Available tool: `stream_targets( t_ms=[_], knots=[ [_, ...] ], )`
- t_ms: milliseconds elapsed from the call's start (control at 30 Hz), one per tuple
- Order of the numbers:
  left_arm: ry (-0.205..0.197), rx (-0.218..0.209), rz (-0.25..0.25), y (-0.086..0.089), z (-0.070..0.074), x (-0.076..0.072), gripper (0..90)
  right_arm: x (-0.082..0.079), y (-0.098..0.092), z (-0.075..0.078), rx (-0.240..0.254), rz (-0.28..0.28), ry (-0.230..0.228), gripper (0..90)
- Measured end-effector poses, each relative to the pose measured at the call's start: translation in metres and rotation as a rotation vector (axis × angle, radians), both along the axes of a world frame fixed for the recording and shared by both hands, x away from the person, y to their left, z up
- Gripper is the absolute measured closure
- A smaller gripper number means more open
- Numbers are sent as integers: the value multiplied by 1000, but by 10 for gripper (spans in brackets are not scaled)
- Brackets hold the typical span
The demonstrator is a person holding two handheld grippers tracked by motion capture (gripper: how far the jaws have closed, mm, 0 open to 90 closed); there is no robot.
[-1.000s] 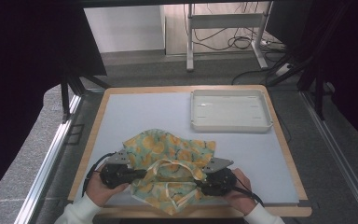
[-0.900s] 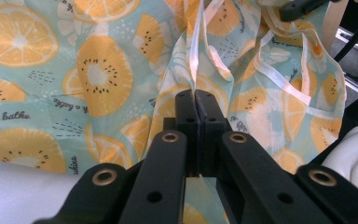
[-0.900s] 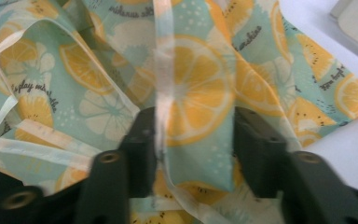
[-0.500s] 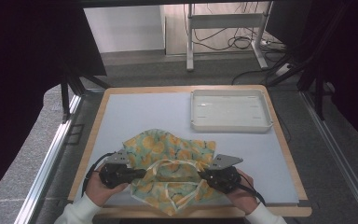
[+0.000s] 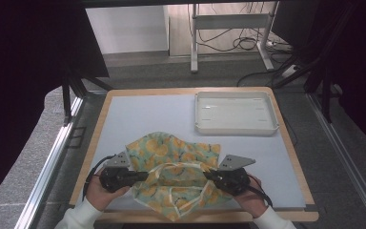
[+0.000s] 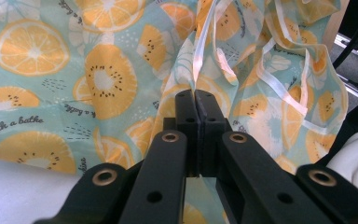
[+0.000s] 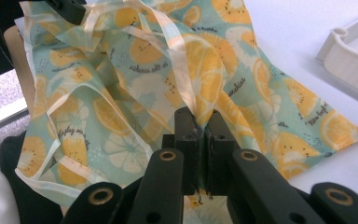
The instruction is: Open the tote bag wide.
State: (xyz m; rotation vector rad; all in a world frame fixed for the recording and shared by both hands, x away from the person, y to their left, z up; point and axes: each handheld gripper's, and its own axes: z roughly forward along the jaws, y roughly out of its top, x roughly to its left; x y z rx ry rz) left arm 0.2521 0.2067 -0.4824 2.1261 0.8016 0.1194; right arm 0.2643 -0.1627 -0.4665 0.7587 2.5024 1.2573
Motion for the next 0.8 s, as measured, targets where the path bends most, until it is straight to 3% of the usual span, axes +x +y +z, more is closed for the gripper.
stream_targets(
  t_ms=[800],
  knots=[
    [-46,-78,29,11,17,-1,900,7,-8,17,61,-13,-25,855]
  ],
)
